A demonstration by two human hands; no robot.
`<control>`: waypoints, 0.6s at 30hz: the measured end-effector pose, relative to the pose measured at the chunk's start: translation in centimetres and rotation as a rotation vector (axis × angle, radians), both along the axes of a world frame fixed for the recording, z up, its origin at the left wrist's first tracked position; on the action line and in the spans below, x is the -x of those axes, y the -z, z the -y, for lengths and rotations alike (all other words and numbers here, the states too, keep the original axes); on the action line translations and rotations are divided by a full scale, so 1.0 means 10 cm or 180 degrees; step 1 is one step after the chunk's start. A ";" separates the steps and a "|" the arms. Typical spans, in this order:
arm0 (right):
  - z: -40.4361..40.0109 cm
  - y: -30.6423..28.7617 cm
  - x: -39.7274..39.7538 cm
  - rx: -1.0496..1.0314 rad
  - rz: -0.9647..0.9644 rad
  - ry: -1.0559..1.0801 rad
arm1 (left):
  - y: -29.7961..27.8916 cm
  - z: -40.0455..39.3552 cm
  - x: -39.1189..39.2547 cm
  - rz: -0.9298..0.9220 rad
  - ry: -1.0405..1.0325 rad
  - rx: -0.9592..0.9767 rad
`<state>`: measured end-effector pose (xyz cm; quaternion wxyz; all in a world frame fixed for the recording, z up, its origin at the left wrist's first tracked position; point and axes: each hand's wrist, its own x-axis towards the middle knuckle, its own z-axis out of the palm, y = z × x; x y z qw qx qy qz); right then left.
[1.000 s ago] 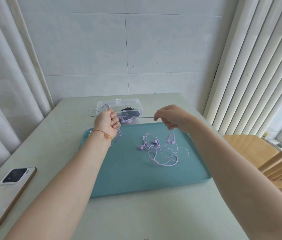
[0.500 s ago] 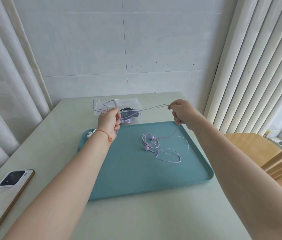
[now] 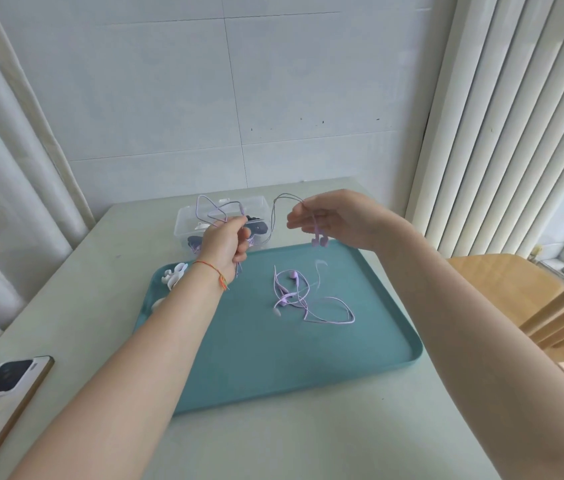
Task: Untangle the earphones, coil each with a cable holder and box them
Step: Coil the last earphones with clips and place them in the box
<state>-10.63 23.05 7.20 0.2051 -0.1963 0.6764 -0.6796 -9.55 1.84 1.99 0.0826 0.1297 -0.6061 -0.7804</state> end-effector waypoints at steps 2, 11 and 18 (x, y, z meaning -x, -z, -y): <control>0.00 0.01 -0.01 -0.0097 -0.0149 0.0015 | 0.01 -0.03 0.02 0.0010 0.0124 0.0027; 0.01 0.06 0.09 -0.0251 0.0030 0.1143 | 0.01 -0.19 0.03 0.0123 0.0360 0.0373; -0.24 0.38 0.29 -0.1433 0.0432 0.2140 | 0.20 0.02 0.04 0.0651 -0.0123 0.1413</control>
